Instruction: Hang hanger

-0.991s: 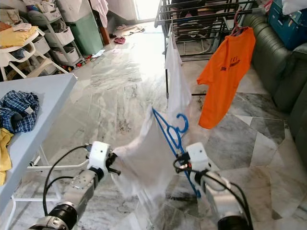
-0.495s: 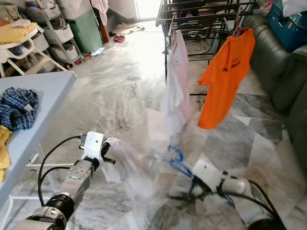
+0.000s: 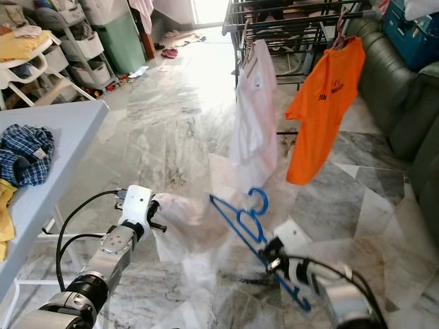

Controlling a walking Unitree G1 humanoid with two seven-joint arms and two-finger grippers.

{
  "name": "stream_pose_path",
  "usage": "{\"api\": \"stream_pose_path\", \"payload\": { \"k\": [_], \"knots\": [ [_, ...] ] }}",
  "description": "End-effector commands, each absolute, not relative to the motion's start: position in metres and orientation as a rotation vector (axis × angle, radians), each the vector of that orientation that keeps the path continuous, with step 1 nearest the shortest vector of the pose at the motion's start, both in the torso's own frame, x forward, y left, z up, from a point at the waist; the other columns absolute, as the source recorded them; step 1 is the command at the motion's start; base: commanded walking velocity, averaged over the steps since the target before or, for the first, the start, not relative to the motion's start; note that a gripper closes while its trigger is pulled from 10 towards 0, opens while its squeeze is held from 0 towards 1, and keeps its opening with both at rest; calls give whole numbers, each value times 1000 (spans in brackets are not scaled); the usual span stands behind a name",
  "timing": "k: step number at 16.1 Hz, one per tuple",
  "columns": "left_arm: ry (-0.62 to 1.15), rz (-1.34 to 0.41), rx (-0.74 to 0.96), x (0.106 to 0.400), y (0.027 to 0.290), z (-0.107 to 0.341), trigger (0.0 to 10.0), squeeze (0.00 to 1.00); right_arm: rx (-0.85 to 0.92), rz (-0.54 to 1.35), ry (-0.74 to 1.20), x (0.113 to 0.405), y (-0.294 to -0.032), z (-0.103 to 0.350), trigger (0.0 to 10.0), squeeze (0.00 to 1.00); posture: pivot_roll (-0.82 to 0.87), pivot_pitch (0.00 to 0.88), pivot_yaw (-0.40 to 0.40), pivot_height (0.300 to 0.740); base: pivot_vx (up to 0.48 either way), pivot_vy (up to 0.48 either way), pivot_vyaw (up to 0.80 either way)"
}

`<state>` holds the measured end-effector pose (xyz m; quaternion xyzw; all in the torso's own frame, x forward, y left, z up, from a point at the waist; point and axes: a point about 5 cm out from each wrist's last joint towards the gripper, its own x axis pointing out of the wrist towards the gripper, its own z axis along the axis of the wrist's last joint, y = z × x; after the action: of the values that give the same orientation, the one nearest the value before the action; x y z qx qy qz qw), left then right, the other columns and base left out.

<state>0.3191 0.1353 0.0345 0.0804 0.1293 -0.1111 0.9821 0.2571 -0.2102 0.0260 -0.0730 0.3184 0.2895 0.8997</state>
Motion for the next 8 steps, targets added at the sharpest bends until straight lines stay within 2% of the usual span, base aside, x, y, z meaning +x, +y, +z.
{"api": "stream_pose_path", "payload": {
  "k": [1,6,8],
  "knots": [
    [242,-195,184,322,143,39,10000,0,-173,608,628,260,-210,31,10000,0,-173,31,141,740,0,0,0],
    [250,-213,198,320,139,35,10000,0,-118,601,604,261,-206,35,10000,0,-174,30,142,740,0,0,0],
    [287,-246,128,315,136,29,10000,0,-131,625,622,259,-200,30,10000,0,-176,23,142,740,0,0,0]
  ]
}}
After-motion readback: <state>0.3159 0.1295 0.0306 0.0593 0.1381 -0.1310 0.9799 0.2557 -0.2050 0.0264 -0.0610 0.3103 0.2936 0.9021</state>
